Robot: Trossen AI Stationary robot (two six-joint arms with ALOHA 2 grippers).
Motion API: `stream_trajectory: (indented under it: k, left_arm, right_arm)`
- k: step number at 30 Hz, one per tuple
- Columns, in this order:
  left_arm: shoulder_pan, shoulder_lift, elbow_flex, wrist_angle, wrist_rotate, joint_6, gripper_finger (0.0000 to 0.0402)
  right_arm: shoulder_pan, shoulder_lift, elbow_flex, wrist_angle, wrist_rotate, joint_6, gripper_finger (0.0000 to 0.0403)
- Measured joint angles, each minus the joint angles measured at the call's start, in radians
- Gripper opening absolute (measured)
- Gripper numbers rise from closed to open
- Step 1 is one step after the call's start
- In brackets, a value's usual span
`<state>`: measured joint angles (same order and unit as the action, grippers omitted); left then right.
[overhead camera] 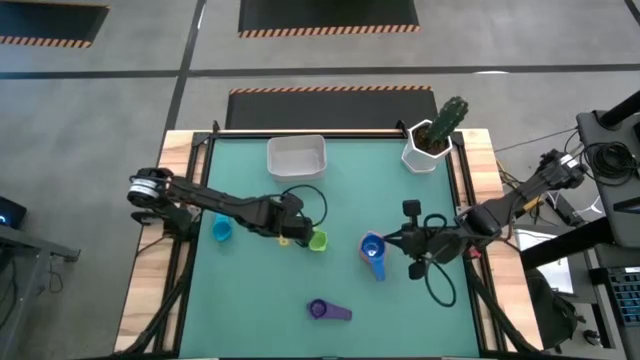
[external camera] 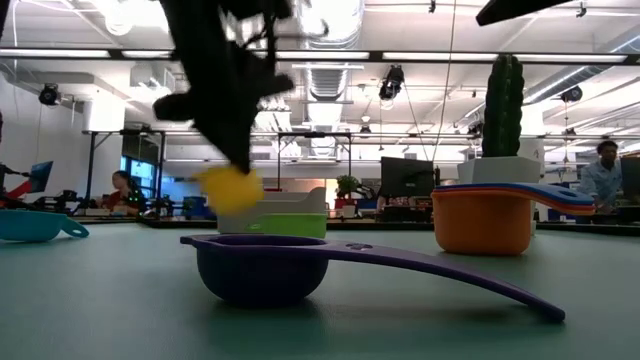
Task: Nest measuring cups in basket
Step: Stack the yellow measuring cup on top of the blue measuring cup
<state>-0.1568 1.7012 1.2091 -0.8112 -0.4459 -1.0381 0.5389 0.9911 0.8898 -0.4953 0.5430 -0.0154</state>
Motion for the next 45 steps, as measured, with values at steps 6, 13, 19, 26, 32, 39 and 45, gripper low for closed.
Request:
stream_trajectory:
  k: [6, 13, 19, 26, 32, 39, 45]
  left_arm:
    - [-0.061, 0.043, 0.197, -0.015, 0.007, 0.075, 0.0000]
    - [-0.138, 0.200, 0.486, -0.029, 0.012, 0.236, 0.0000]
    - [-0.167, 0.379, 0.733, -0.109, -0.024, 0.363, 0.0000]
    - [-0.175, 0.540, 0.951, -0.237, -0.121, 0.413, 0.0000]
    - [-0.176, 0.611, 1.052, -0.236, -0.144, 0.477, 0.0000]
    - [-0.177, 0.618, 1.055, -0.151, -0.176, 0.480, 0.0000]
    - [-0.181, 0.672, 1.054, -0.096, -0.175, 0.512, 0.0000]
  right_arm:
    - [0.001, -0.072, -0.019, -0.023, 0.000, -0.004, 0.0009]
    - [0.000, -0.141, -0.046, -0.023, 0.000, -0.009, 0.0009]
    - [0.000, -0.168, -0.072, -0.025, 0.000, -0.002, 0.0009]
    - [0.000, -0.186, -0.090, -0.025, 0.000, 0.023, 0.0009]
    - [0.000, -0.185, -0.092, -0.024, 0.000, 0.034, 0.0009]
    - [0.000, -0.184, -0.092, -0.024, -0.001, 0.042, 0.0009]
    - [0.000, -0.196, -0.093, -0.033, 0.004, 0.067, 0.0009]
